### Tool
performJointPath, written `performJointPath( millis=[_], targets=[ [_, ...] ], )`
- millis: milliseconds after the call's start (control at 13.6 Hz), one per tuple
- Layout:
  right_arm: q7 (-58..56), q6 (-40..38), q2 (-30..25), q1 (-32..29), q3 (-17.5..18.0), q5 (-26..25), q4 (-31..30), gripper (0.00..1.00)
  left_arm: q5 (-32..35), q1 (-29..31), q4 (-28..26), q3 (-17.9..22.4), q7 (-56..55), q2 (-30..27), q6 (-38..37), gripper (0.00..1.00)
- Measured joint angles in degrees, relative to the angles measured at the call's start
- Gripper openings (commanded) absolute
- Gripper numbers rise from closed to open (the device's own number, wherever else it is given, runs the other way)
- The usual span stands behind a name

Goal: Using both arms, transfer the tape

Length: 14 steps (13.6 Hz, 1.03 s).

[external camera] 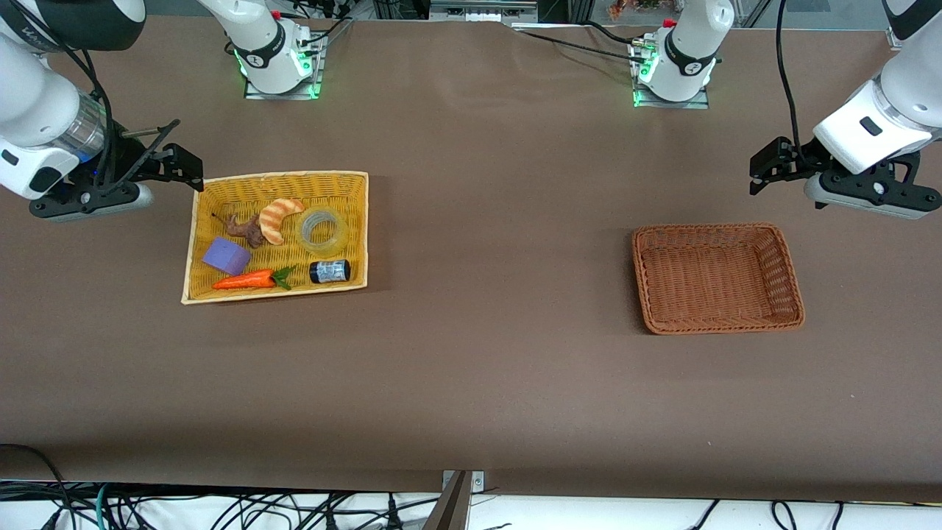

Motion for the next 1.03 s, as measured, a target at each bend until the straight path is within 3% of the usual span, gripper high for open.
performJointPath(
  millis=[1026],
  targets=[
    [-0.06, -1.03, -0.04, 0.00, -0.02, -0.01, 0.00, 1.00, 0.00, 0.01, 0.25, 0.01, 0.00, 0.28, -1.56, 1.00]
  ],
)
